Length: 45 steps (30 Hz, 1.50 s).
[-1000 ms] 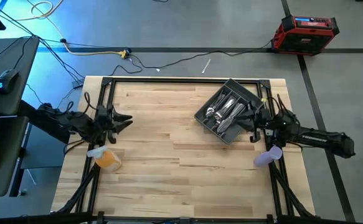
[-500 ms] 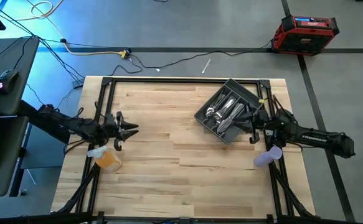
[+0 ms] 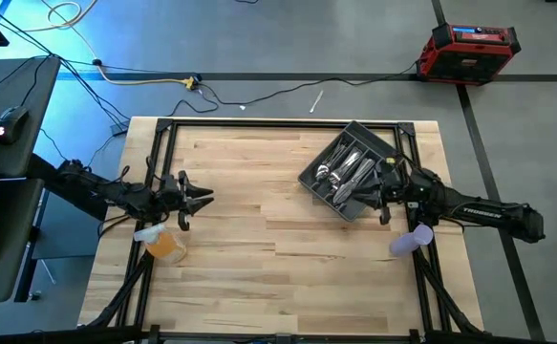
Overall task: Sort silverware
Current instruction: Return to Home Position
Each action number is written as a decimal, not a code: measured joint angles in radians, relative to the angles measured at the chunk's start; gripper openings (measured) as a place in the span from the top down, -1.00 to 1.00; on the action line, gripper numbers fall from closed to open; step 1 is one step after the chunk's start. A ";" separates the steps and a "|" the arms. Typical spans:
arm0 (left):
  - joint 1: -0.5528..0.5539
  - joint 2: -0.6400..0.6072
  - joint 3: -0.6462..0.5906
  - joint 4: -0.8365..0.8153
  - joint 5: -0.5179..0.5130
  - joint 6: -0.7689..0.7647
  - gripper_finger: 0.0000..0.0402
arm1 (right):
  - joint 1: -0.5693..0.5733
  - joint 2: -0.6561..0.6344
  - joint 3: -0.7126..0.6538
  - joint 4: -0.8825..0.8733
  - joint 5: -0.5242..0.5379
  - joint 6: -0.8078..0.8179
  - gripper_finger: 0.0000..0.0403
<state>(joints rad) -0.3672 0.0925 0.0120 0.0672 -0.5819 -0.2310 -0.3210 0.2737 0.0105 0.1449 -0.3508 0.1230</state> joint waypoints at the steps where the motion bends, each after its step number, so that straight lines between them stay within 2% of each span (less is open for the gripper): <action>1: 0.000 0.000 0.000 0.000 0.000 0.000 0.52 | 0.000 0.000 0.000 -0.015 0.000 0.000 0.64; 6: 0.001 -0.021 0.000 0.000 0.000 -0.002 0.52 | 0.075 -0.072 0.000 -0.082 0.011 0.000 0.64; 12: 0.100 -0.071 0.001 -0.001 0.020 -0.002 0.52 | 0.202 -0.275 0.000 -0.079 0.002 0.000 0.64; 16: 0.195 -0.089 0.001 -0.001 0.021 -0.002 0.52 | 0.238 -0.273 0.000 -0.006 0.003 0.000 0.64; 26: 0.383 -0.089 0.001 -0.001 0.021 -0.002 0.52 | 0.227 -0.273 -0.001 -0.048 0.002 0.000 0.64; 45: 0.402 -0.083 0.001 0.000 0.021 -0.002 0.52 | 0.227 -0.267 -0.001 -0.081 0.002 0.000 0.64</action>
<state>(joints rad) 0.0353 0.0097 0.0128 0.0673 -0.5607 -0.2325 -0.0940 0.0067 0.0093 0.0635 -0.3489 0.1230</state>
